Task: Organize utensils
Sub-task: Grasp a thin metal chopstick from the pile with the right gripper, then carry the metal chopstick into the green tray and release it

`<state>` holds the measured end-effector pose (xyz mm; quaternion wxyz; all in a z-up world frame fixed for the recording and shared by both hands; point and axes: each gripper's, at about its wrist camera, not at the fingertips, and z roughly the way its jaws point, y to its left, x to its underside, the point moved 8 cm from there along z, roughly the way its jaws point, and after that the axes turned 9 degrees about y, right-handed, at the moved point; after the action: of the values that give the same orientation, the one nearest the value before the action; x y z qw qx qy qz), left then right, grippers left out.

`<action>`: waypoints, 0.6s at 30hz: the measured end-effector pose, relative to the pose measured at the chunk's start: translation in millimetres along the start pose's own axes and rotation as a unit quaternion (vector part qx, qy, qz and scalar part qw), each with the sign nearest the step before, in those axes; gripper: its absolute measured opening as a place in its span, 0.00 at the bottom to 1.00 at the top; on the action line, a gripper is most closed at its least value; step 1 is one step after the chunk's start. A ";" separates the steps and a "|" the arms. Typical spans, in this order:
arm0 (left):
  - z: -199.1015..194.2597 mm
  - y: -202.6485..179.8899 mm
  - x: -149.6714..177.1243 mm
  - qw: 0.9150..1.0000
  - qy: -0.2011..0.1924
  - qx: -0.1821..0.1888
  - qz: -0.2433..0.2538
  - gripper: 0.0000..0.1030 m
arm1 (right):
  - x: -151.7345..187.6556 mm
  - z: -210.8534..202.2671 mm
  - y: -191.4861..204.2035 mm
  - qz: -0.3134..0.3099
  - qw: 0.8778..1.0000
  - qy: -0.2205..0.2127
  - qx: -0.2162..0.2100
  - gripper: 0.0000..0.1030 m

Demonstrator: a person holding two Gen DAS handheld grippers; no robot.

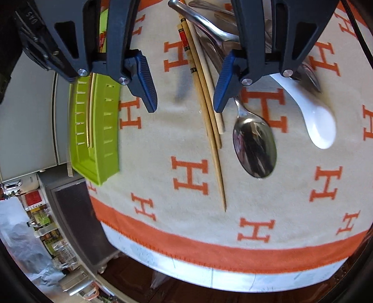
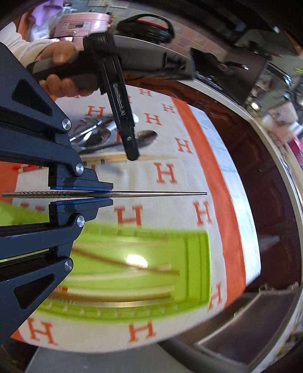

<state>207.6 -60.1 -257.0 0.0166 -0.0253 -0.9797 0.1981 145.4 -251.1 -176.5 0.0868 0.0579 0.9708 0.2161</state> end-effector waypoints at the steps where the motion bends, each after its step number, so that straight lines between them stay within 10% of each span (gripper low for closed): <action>1: 2.7 -0.6 1.4 1.000 0.004 -0.004 -0.002 0.46 | 1.9 -5.1 -5.7 0.005 1.000 -0.003 0.000 0.05; 18: 16.3 -14.2 7.1 1.000 0.022 -0.012 -0.002 0.41 | 25.9 -18.0 -62.1 0.065 0.998 -0.019 -0.007 0.05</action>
<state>199.2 -79.1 -266.3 0.0382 -0.0274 -0.9815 0.1854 111.9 -310.4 -190.9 0.0910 0.1244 0.9617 0.2268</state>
